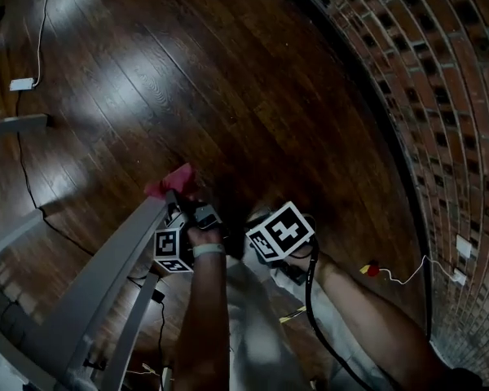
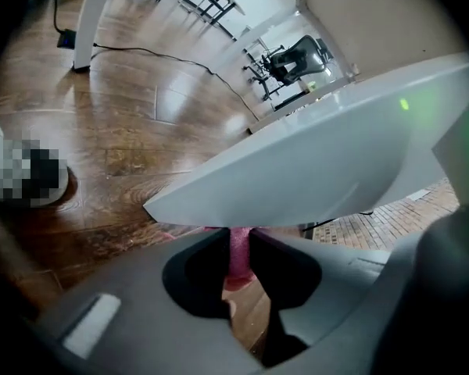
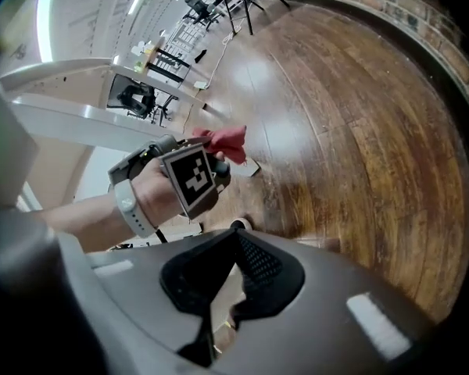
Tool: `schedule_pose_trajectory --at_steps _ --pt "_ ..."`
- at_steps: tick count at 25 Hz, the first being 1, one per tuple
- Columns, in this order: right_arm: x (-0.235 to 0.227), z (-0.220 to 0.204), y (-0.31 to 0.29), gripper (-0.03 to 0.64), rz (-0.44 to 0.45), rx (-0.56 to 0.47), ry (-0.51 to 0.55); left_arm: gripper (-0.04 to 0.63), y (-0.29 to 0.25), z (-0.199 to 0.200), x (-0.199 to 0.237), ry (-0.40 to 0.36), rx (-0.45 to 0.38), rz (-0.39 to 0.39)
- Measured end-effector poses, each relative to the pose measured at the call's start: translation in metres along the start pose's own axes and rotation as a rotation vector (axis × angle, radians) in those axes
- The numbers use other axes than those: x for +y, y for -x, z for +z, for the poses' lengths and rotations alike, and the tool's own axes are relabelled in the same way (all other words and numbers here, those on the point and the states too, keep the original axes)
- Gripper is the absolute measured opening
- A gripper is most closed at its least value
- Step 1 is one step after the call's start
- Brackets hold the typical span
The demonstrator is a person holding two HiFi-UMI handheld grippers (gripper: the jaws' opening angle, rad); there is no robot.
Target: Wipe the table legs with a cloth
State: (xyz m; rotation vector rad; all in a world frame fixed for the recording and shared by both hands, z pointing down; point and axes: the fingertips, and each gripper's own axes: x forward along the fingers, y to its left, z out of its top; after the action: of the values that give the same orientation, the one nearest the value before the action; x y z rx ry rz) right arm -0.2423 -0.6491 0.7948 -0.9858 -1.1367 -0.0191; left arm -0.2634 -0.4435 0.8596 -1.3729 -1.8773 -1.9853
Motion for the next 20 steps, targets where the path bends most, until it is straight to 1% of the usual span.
schedule_pose_trajectory --at_steps 3,7,9,13,16,18,20 --pt "0.032 -0.004 0.039 -0.006 0.011 -0.015 -0.011 0.064 0.034 0.011 -0.042 0.039 -0.027 -0.002" --pt "0.075 -0.006 0.100 -0.006 0.017 -0.054 -0.022 0.064 0.085 0.025 -0.106 0.088 -0.061 -0.034" --pt "0.097 -0.010 0.129 -0.006 0.017 -0.064 -0.026 0.064 0.114 0.031 -0.135 0.110 -0.069 -0.038" --pt "0.141 -0.015 0.182 -0.006 0.005 -0.077 -0.004 0.064 0.165 0.043 -0.186 0.130 -0.071 -0.045" --pt "0.167 -0.010 0.215 -0.006 -0.019 -0.096 0.046 0.064 0.189 0.051 -0.225 0.155 -0.077 -0.069" --pt "0.181 -0.015 0.237 -0.006 -0.038 -0.112 0.067 0.064 0.206 0.052 -0.244 0.164 -0.073 -0.076" --pt "0.193 -0.025 0.256 -0.006 -0.044 -0.132 0.057 0.064 0.223 0.053 -0.259 0.167 -0.060 -0.080"
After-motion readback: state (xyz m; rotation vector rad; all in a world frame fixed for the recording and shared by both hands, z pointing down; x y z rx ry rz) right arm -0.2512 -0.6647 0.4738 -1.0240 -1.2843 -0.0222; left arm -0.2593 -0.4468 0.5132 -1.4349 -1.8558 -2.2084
